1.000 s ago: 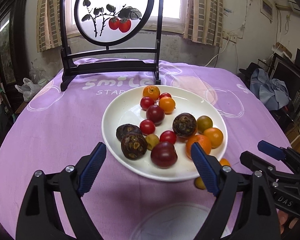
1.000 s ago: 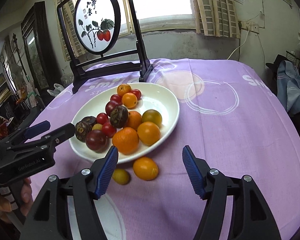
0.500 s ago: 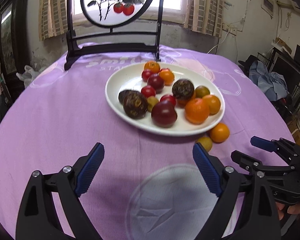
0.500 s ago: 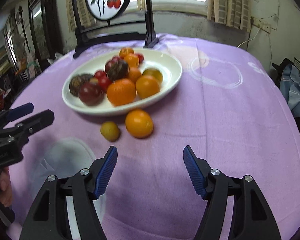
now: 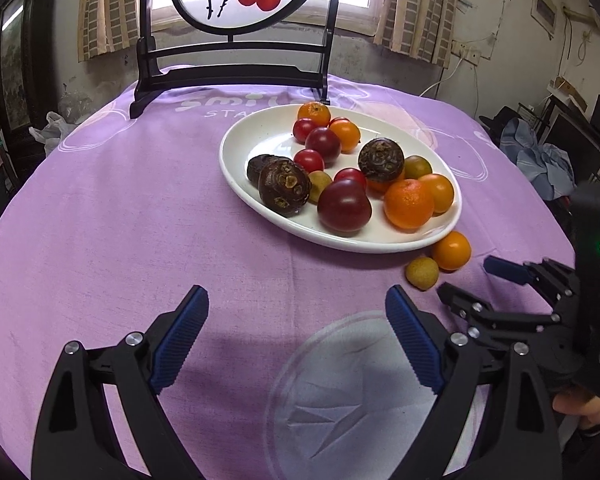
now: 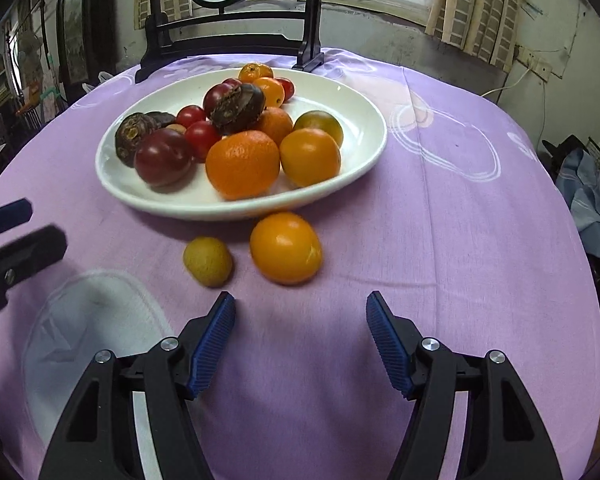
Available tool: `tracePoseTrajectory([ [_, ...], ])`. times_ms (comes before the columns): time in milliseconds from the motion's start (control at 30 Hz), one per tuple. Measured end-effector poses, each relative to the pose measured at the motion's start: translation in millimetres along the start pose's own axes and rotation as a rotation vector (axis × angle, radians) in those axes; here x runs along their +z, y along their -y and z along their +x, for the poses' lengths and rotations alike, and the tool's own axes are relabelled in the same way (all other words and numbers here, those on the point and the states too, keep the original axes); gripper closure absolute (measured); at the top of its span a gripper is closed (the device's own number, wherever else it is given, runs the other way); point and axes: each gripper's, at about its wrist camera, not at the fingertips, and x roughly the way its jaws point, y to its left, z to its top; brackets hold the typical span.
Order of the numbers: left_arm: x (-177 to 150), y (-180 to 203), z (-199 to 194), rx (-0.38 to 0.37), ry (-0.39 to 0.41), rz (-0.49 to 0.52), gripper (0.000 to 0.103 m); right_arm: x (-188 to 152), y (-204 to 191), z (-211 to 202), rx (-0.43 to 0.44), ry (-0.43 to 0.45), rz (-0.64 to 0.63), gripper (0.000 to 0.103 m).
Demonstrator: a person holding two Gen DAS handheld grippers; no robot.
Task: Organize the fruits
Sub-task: 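Grasp small yellow fruit with left tool while right tool grasps orange, place both on plate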
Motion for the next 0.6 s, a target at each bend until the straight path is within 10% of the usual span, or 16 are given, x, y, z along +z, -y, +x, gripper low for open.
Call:
tracePoseTrajectory([
  [200,-1,2,4,-0.006,-0.01,0.009,0.015,16,-1,11,0.029,0.003,0.029,0.064],
  [600,-12,25,11,-0.03,-0.034,0.098,0.015,-16,34,-29,0.045,0.031,0.126,0.065],
])
